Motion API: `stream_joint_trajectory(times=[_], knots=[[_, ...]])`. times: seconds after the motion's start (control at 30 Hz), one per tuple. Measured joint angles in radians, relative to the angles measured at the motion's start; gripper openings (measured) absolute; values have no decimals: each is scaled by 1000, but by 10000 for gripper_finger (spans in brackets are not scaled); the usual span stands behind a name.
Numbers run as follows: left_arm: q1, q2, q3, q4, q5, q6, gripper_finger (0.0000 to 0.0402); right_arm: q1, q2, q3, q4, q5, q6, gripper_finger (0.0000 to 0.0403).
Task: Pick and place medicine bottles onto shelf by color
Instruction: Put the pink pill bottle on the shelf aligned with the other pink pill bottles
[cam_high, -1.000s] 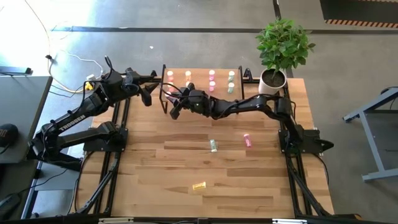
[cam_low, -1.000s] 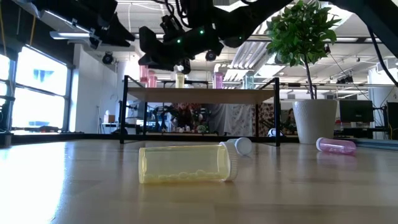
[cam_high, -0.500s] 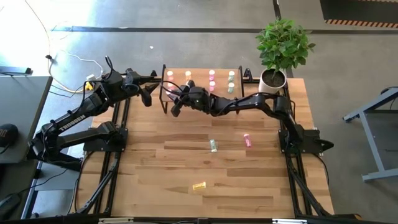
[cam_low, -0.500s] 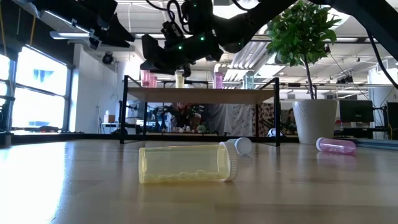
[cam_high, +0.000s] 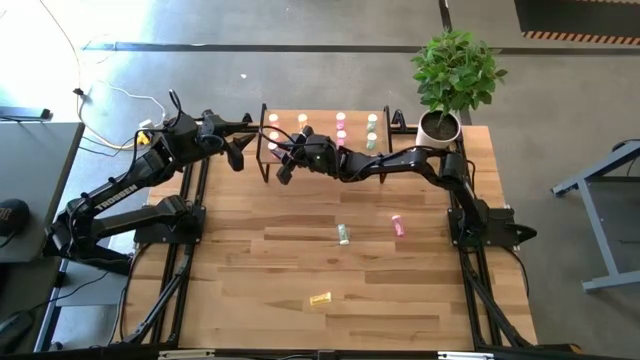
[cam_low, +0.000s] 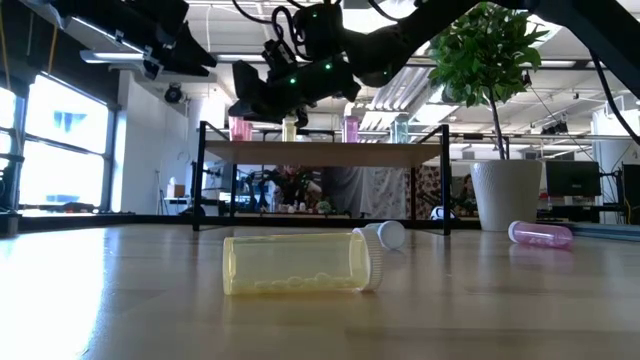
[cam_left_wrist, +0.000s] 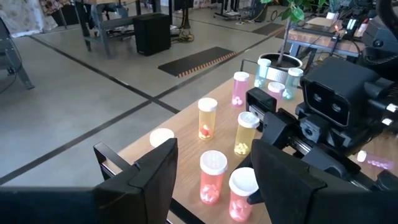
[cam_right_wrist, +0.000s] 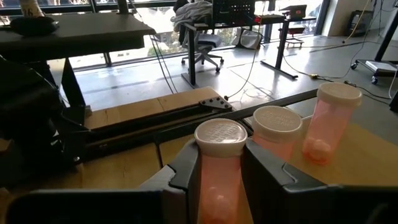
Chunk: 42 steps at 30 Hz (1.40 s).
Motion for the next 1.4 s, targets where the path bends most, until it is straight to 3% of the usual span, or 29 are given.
stream_joint_trajectory(times=[0.37, 1.4], knots=[[0, 0, 0, 0, -2, 26, 195, -1, -1, 0, -11, 8, -4, 132], [0, 0, 0, -7, -2, 26, 195, 11, -6, 9, -29, 57, 3, 156]])
